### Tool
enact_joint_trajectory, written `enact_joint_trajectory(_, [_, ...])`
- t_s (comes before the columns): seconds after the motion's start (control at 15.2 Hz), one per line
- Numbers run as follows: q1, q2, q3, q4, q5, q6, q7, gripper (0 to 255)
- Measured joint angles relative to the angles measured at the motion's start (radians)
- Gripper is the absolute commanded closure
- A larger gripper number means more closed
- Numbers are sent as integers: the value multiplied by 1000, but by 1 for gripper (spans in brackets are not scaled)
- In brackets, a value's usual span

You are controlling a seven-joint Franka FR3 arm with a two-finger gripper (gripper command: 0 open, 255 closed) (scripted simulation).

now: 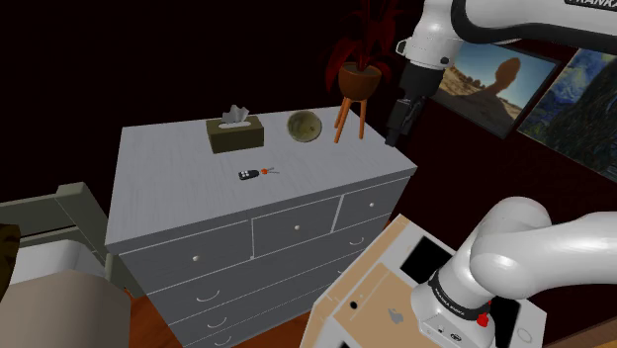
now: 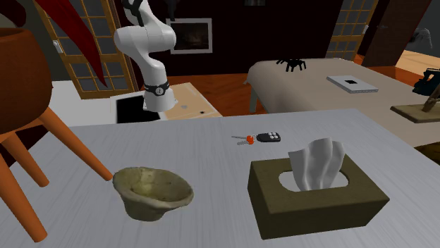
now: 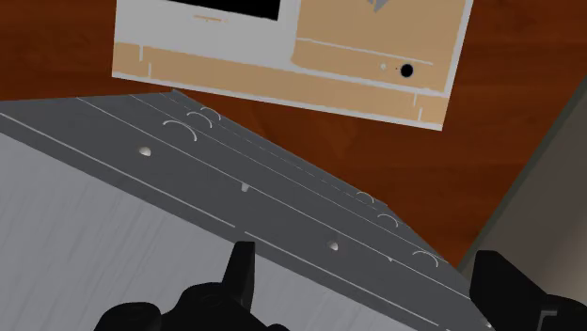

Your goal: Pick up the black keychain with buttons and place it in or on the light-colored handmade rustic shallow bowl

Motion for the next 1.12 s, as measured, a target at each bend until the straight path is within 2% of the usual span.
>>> enact_joint_trajectory(0.2, [10,36,-5,5,-5,34,-27,0])
enact_joint_trajectory(0.33, [24,90,-10,4,-11,93,-65,0])
enact_joint_trajectory(0.86, [88,350,-18,46,-18,334,-224,0])
enact_joint_trajectory(1.12, [115,501,-21,111,-17,433,-308,0])
